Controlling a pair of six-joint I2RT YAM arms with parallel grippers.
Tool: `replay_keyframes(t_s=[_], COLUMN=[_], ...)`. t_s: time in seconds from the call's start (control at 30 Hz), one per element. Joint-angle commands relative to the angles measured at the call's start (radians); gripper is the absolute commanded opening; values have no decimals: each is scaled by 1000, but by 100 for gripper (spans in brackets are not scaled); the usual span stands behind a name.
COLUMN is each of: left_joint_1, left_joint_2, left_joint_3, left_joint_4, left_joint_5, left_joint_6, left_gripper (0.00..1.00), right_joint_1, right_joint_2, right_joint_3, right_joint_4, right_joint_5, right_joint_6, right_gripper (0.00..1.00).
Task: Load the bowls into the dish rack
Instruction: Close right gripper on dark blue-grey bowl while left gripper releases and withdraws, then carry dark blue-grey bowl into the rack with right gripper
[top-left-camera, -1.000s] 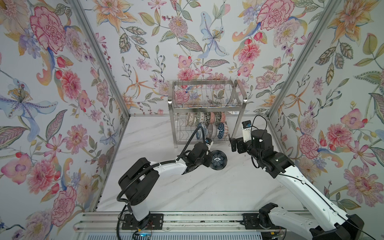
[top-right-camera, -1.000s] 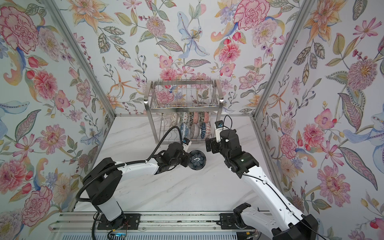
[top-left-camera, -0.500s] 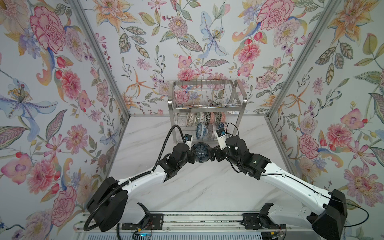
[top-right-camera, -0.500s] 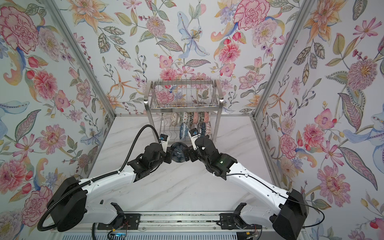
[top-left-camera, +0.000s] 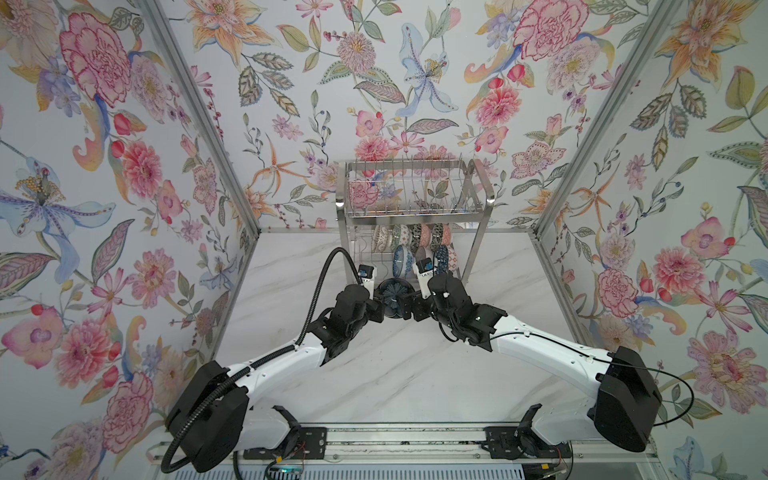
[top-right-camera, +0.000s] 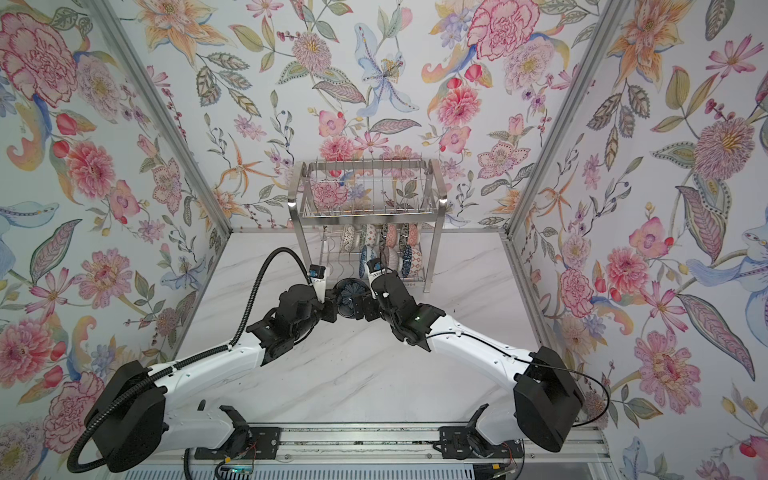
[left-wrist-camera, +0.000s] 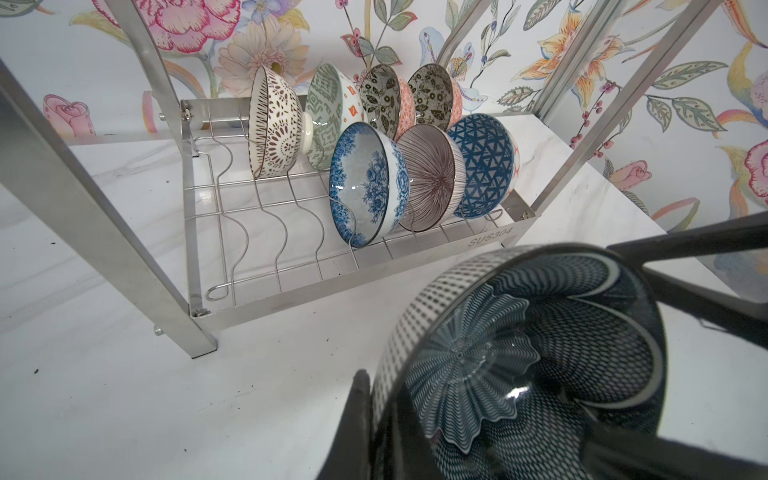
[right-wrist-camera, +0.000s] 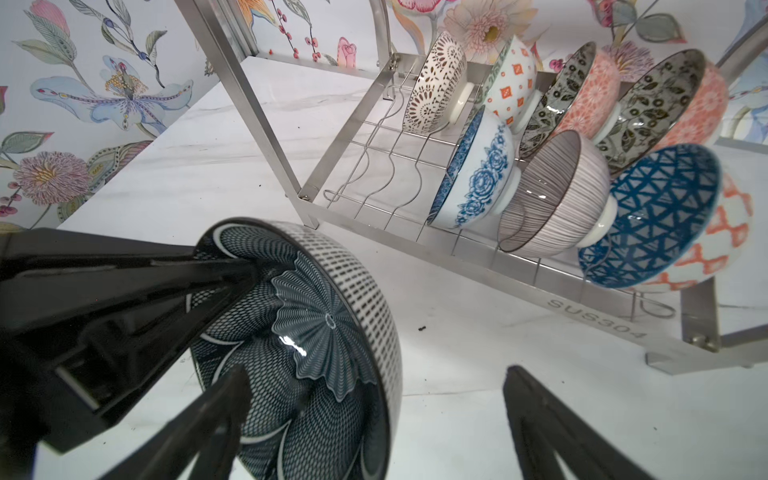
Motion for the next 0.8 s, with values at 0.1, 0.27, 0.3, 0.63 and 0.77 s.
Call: replay_keyframes(t_s=[0.1,0.27,0.3,0.63,0.77], left_joint_1=[23,26,25,25,27], left_joint_2=[-48,-53,-56,-83,-97], left_joint_3=[-14,-20,-22,-40,-17], left_joint_4=[128,144,145,167,103], left_joint_5=[-15,-7,-4,25,33], left_joint_6=[-20,-21,-22,-25,-17], left_gripper=[0,0,0,0,1], right_joint_1=[8,5,5,7,7], right_joint_2=[35,58,61,93,91], right_joint_3=[-4,-9,-7,7,26], right_joint_4=[81,110,114,145,127], right_joint_5=[-24,-45,-49,-55,-39], right_joint_6=[78,114,120,143,126], right_gripper=[88,70,67,14,0])
